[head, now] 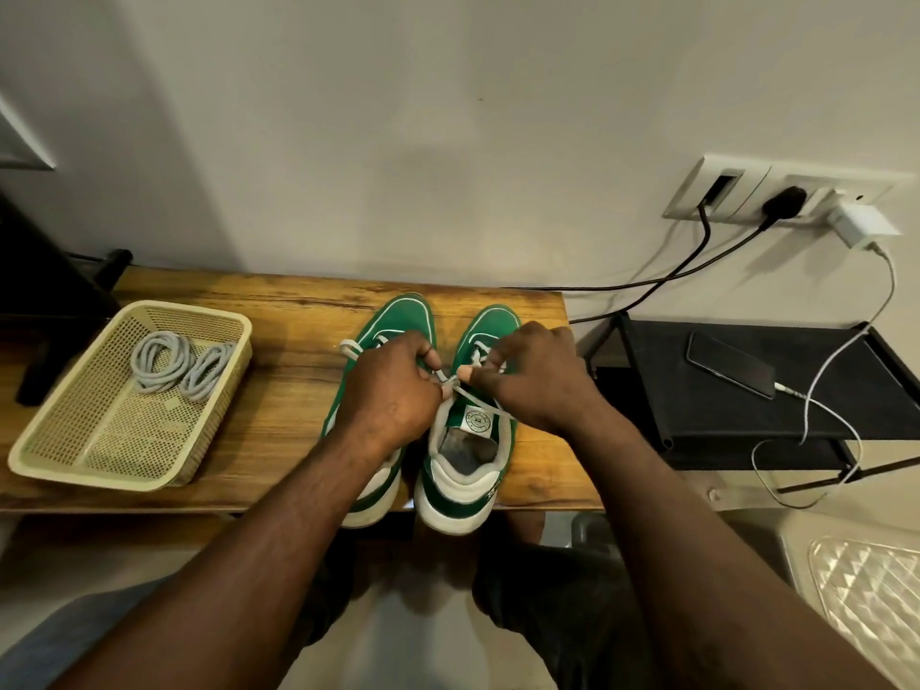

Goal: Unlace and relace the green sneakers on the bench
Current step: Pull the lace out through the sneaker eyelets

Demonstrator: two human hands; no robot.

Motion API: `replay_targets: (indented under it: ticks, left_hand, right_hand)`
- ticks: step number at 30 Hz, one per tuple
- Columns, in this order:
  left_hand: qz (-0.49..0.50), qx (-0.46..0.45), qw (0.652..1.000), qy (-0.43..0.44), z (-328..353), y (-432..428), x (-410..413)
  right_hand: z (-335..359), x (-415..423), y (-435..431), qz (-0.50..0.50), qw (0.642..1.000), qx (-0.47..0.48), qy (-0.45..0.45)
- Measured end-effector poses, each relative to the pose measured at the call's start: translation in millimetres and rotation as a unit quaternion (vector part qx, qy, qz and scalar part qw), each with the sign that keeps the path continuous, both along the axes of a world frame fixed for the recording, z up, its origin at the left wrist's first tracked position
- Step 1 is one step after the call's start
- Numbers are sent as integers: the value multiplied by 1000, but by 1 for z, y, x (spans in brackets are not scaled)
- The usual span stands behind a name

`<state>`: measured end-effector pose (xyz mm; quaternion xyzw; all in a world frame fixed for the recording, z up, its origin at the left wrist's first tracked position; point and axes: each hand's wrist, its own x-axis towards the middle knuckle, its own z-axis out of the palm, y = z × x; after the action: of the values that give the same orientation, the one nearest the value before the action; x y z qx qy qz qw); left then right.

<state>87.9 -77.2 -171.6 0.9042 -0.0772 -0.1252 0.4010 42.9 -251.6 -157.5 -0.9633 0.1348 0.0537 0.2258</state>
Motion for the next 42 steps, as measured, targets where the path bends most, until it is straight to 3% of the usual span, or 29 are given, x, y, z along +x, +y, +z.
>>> replay_targets:
  ticks: [4, 7, 10, 12, 13, 15, 17, 18, 19, 21, 22, 23, 26, 30, 32, 34, 37, 38, 40, 41, 42]
  left_hand:
    - [9, -13, 1000, -4, -1, 0, -1]
    - [11, -17, 1000, 0, -1, 0, -1]
    - [4, 13, 1000, -26, 0, -1, -2]
    - [-6, 44, 998, -49, 1, -2, -3]
    - [-10, 50, 997, -52, 1, -2, -4]
    - [-12, 51, 997, -48, 1, -2, -3]
    - [-9, 50, 998, -42, 1, -1, -1]
    - [-8, 49, 998, -41, 1, -1, 0]
    - [-9, 48, 998, -41, 1, -1, 0]
    - [-10, 45, 998, -40, 1, -2, -1]
    - [-10, 44, 998, -42, 1, -1, -1]
    - [-10, 43, 998, -43, 1, -1, -1]
    - [-12, 32, 999, -40, 2, 0, -2]
    - [-12, 40, 998, -44, 3, -1, -3]
    - [-16, 49, 998, -44, 4, -1, -4]
    - [-18, 60, 997, -40, 5, -2, -4]
    - [-13, 78, 996, -38, 5, -2, -4]
    - [-9, 74, 997, -34, 5, -3, -4]
    - [-8, 68, 997, -29, 4, -3, -3]
    - [-10, 67, 997, -29, 4, -3, -3]
    - [-12, 66, 997, -30, 3, -4, -3]
  right_hand:
    - [0, 2, 25, 54, 992, -85, 80]
    - [-5, -2, 29, 55, 991, -100, 71]
    - [-1, 2, 17, 33, 997, -11, 61]
    - [8, 3, 7, -21, 993, 120, 5]
    - [15, 2, 4, -61, 972, 221, -60]
    - [32, -3, 1, -122, 879, 435, -153]
    - [45, -9, -1, -141, 768, 602, -165]
    - [49, -12, 0, -137, 754, 625, -148]
    - [44, -10, 2, -130, 784, 592, -134]
    - [28, -6, 7, -93, 930, 343, -99]
    - [20, -3, 10, -69, 973, 208, -72]
    - [13, -1, 12, -47, 992, 113, -44]
    - [8, -2, 19, 20, 999, 20, 34]
    - [4, -5, 26, 52, 993, -98, 38]
    - [4, -4, 27, 63, 995, -66, 26]
    - [7, -1, 20, 75, 995, 69, 6]
    - [27, -4, 6, 35, 941, 327, -84]
    - [34, -6, 1, 4, 893, 434, -120]
    - [46, -11, -3, -64, 750, 638, -161]
    - [49, -12, -2, -102, 691, 694, -171]
    - [47, -13, 0, -138, 678, 699, -182]
